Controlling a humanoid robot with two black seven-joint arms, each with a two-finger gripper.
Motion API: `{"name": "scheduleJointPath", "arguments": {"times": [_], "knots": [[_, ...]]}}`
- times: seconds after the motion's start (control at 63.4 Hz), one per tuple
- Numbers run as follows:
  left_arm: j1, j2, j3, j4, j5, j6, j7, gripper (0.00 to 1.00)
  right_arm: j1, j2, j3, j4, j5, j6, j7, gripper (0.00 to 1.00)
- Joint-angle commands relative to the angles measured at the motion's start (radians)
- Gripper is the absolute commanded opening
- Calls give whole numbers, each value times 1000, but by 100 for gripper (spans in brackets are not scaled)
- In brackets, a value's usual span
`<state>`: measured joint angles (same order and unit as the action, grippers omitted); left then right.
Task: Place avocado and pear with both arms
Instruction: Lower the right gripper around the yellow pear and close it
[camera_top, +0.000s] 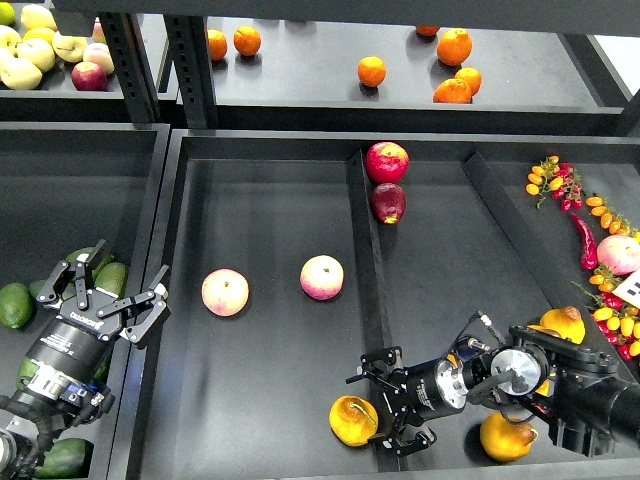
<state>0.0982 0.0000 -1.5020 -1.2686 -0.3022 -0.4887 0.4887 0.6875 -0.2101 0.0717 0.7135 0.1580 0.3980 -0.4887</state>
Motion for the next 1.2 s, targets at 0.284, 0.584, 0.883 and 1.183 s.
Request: {"name": "scheduleJointPath", "arguments": {"times": [0.284,0.584,0.883,1.183], "knots": [[0,0,-1,0,0,0,0,99,-2,32,0,-39,0,-4,0,95],[0,0,-1,0,-2,0,0,99,-3,46,5,-57,2,-10,0,80],[0,0,-3,0,0,0,0,99,-8,46,19,-63,3,-11,0,65],[0,0,-3,0,0,0,0,99,-13,46,31,-54,18,-13,0,52]]}}
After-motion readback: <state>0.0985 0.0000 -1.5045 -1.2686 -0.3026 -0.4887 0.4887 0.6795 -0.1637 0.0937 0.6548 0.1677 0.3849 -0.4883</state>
